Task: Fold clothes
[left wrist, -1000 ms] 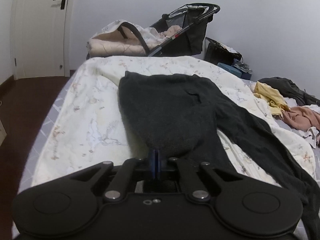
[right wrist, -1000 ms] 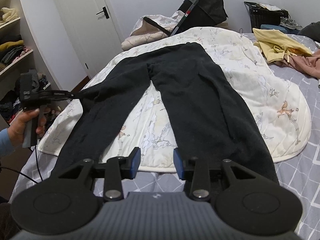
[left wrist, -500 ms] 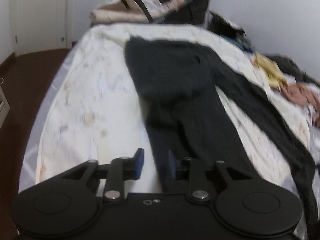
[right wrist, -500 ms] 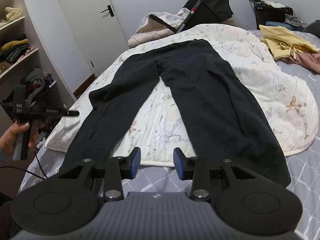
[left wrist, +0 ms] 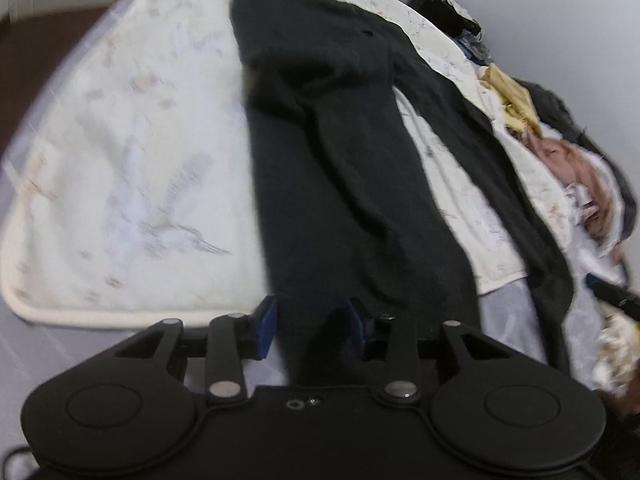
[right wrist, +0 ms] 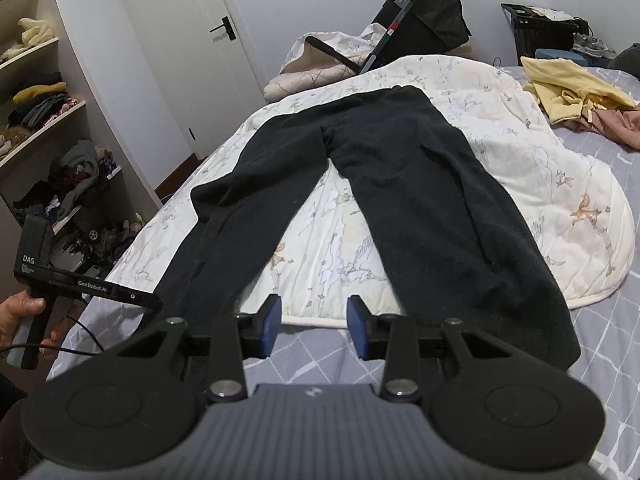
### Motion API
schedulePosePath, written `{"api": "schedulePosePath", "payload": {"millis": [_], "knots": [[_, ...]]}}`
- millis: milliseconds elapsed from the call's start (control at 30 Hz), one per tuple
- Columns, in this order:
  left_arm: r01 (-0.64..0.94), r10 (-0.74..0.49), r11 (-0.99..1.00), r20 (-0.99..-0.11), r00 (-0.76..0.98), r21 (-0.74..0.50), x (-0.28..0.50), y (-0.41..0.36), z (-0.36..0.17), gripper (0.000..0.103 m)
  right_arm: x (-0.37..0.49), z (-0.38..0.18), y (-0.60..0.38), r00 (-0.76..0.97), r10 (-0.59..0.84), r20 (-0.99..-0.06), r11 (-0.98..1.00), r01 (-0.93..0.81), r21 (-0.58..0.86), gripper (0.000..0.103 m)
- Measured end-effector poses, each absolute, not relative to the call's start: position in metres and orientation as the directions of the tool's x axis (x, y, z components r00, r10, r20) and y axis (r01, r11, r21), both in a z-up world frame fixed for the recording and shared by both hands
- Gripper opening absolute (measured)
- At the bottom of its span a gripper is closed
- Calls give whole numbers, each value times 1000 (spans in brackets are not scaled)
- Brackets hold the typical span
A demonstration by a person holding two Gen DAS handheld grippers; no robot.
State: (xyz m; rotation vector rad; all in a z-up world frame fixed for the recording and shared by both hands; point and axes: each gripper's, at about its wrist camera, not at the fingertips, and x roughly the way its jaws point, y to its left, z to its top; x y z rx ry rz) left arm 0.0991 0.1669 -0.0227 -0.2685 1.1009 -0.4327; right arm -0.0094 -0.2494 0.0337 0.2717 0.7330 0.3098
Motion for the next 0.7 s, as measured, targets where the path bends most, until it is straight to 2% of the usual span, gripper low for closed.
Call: {"api": "schedulePosePath", "payload": {"millis": [33,100,300,500,700], "knots": [[201,-467,884,-796,385,-422,100,166,-24,27,-9,34,-249,702,368,-610,920,-179,350,40],[191,-479,877,-785,393,-440,99,166,-26,2,-8,35,-249,705,369,-606,919,-177,353,40],[149,-546,830,-726,418,-538,89,184,-24,1,-7,40,-246,711,371,-598,918,-184,350,40],[200,-627,765,-637,449,-612,66,202,1,1,-12,44,-244,716,376,-589,916,-191,353,40],[177,-605,783,-664,440,-596,36,216,5,1,-16,50,-239,714,386,-583,914,-211,347,40]]}}
